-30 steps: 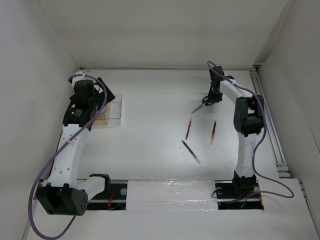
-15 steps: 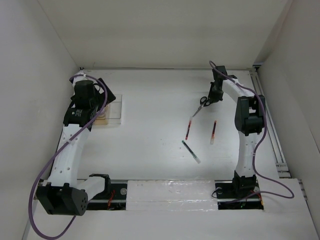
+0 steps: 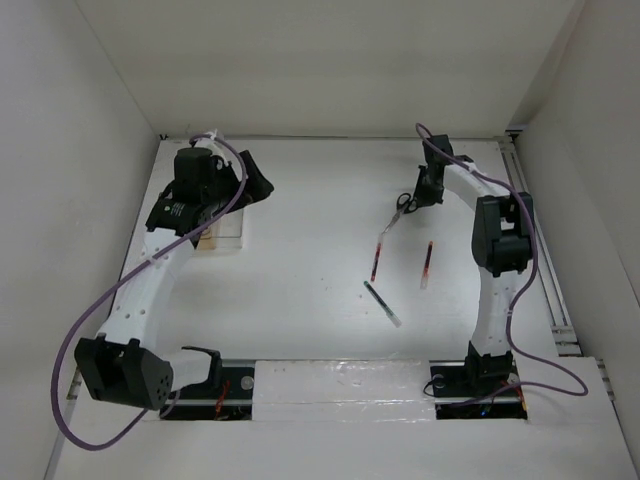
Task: Sort the stationery into containers
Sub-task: Pick up the scissors from the center of the board, then place the scissors in the storage box.
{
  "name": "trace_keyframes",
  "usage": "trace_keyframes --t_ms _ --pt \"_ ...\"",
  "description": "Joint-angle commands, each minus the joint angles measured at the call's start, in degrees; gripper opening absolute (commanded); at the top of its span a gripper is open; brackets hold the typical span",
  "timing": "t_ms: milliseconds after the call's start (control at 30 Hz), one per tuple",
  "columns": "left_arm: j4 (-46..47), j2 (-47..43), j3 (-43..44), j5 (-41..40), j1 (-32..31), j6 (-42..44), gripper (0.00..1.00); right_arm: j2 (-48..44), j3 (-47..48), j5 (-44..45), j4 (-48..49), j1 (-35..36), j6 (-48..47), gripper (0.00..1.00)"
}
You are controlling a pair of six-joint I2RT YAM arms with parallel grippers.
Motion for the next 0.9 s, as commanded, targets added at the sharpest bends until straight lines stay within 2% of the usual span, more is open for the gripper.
trace_keyframes --t_ms 0,167,267,400,533,767,867 --pt "3.41 2.71 4.39 9.58 -0.81 0.82 1.00 -7.35 -2.20 -0.27 6.45 2.38 1.77 0.00" --pt "11.49 4.57 4.40 23.01 -0.81 -2.25 1.00 -13.25 -5.64 3.33 12.43 5.10 4.93 0.00" --pt "16.93 4.57 2.99 27.51 -0.81 -4.45 1.00 -15.09 -6.17 2.02 12.43 5.72 4.94 0.00" --pt "21.25 4.57 0.71 30.68 -0.81 -5.16 1.00 -17.47 -6.17 -2.81 11.74 7.38 4.94 0.00" --pt "23.02 4.57 -0.70 33.59 -0.81 -3.93 1.00 -21.25 -7.30 -5.80 11.73 13.69 4.32 0.00" --pt "21.79 5.18 -1.93 34.21 -0.81 -2.08 1.00 -24.86 -4.16 -4.66 13.14 25.91 4.85 0.00" --pt "20.39 5.71 -1.93 33.68 -0.81 -1.56 1.00 -24.86 -0.90 -4.66 13.14 27.77 5.55 0.00"
